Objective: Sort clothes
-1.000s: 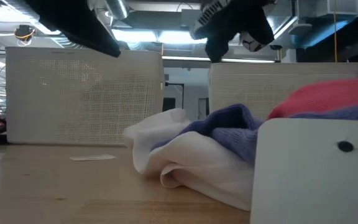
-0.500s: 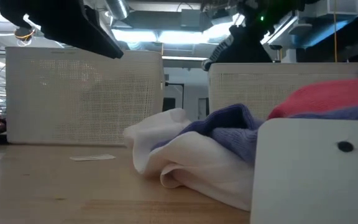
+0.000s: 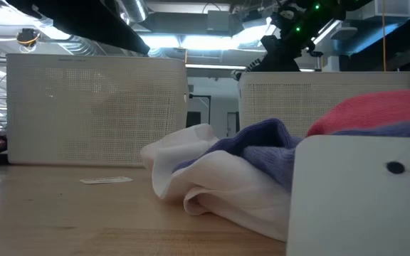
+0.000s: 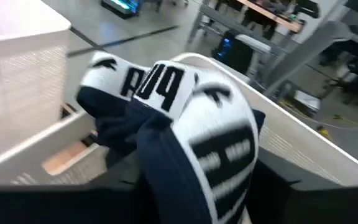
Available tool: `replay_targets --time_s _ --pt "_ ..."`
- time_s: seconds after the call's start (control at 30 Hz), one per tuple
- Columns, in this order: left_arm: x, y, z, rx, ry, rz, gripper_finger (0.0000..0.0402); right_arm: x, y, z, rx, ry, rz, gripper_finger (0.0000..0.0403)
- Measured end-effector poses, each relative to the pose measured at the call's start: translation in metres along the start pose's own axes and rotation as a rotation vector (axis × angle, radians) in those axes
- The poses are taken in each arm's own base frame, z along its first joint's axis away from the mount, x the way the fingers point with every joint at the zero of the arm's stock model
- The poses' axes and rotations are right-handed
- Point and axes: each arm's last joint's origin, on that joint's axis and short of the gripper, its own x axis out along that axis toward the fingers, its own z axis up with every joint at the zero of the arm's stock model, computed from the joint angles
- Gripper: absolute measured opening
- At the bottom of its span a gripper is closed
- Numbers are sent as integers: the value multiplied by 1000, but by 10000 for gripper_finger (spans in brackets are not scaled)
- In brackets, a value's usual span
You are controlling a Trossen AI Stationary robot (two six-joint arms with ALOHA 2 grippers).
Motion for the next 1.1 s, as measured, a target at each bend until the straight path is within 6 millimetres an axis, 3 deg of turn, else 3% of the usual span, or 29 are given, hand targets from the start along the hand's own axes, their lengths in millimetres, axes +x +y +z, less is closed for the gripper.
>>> replay_targets --time_s 0.2,0.37,0.47,0.6,0.8,1.0,1.1 --pt "0 0 -1 -55 5 -3 180 -13 -9 -5 -35 64 -76 264" --pt "0 0 -1 -74 7 -2 180 -41 -22 -8 -8 100 -71 296" --pt "1 1 0 -95 0 2 180 -66 -24 -8 48 81 20 300" --pt "6 6 2 -124 -5 17 180 -103 -19 -5 132 14 298 300" --pt "19 19 7 -169 -13 -29 180 -134 20 -9 83 22 627 300" --pt "33 32 8 -237 13 -205 180 -154 77 -22 -94 73 807 301" --pt "36 37 8 -250 18 -214 180 -158 108 -33 -184 109 833 301"
